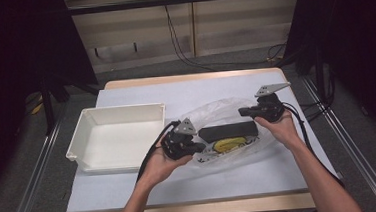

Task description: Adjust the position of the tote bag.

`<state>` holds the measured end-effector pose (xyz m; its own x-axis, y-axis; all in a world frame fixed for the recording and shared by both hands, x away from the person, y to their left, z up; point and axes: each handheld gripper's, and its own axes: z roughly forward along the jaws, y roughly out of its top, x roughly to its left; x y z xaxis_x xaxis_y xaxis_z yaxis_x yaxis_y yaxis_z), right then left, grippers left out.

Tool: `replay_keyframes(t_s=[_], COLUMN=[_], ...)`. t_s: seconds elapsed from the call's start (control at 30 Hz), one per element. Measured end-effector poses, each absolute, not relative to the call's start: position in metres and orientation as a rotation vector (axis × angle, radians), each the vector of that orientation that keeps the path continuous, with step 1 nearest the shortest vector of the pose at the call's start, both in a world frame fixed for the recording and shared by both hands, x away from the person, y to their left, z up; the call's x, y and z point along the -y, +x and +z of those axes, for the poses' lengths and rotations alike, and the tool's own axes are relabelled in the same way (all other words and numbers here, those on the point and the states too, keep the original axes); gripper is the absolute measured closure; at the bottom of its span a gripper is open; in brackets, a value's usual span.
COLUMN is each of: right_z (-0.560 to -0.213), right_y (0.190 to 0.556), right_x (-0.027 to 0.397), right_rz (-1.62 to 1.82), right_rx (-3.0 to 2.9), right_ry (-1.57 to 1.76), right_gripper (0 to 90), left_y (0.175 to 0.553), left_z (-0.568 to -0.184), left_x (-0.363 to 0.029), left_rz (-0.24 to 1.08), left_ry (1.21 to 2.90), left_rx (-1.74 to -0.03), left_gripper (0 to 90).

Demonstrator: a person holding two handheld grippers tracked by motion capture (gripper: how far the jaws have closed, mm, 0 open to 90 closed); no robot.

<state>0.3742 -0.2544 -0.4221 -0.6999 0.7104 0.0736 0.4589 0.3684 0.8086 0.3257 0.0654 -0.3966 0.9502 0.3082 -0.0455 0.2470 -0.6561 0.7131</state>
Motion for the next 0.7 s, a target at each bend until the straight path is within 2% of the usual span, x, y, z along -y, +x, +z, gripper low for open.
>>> replay_keyframes(t_s=[0.3,0.5,0.7], right_z=[-0.428,-0.435,-0.452], right_y=[0.337,0.312,0.304], right_x=[0.258,0.26,0.258], right_rz=[1.27,1.253,1.206], right_rx=[-2.39,-2.426,-2.45], right_ry=[0.982,0.948,0.957], right_gripper=[90.0,90.0,90.0], left_y=[0.357,0.38,0.394], left_z=[-0.369,-0.383,-0.399], left_x=[-0.053,-0.039,-0.03], left_rz=[0.154,0.147,0.195], left_ry=[2.351,2.454,2.587], left_rx=[-0.381,-0.426,-0.459], left_gripper=[89.9,90.0,90.0])
